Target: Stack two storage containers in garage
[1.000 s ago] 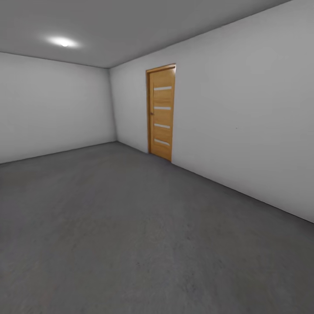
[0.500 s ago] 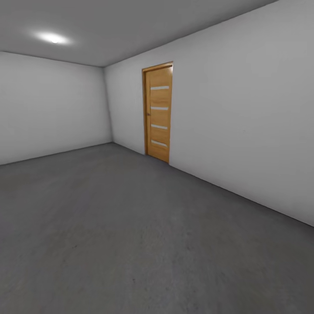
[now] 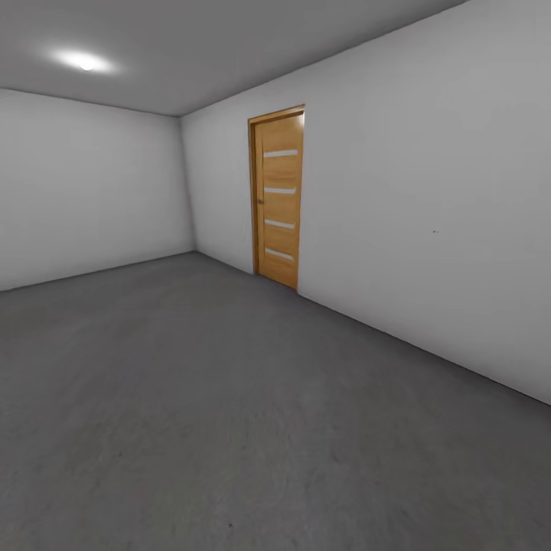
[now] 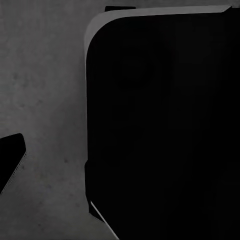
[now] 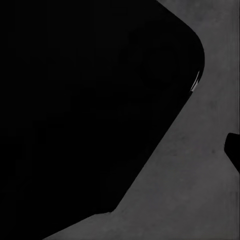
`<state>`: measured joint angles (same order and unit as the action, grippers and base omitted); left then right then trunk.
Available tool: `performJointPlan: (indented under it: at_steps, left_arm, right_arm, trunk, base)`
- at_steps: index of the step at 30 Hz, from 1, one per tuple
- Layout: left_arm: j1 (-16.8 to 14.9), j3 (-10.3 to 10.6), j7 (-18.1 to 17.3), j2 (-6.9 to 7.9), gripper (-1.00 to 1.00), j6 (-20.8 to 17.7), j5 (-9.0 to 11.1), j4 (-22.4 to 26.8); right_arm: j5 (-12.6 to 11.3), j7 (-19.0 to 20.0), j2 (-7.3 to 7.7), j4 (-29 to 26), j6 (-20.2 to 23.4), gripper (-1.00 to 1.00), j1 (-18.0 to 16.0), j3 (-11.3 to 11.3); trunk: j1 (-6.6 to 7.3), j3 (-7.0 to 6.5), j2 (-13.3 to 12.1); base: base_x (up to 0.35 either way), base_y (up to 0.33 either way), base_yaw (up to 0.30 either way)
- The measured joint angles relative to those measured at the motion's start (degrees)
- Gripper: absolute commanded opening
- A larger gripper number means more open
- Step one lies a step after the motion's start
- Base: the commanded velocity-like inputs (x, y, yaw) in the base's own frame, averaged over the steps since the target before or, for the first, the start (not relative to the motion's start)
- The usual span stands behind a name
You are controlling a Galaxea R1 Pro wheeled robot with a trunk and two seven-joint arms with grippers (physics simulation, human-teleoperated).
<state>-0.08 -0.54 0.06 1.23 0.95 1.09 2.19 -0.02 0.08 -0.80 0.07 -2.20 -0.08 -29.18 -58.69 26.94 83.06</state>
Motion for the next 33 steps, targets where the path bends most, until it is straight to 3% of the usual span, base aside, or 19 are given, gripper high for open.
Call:
performJointPlan:
  at_steps: [33]
  left_arm:
    - [0.00, -0.03, -0.03, 0.00, 1.00, 0.00, 0.10, 0.00]
  right_arm:
    - [0.20, 0.00, 0.05, 0.00, 0.00, 1.00, 0.00, -0.05]
  trunk:
    - [0.00, 0.00, 0.00]
  base:
    - [0.323, 0.000, 0.000]
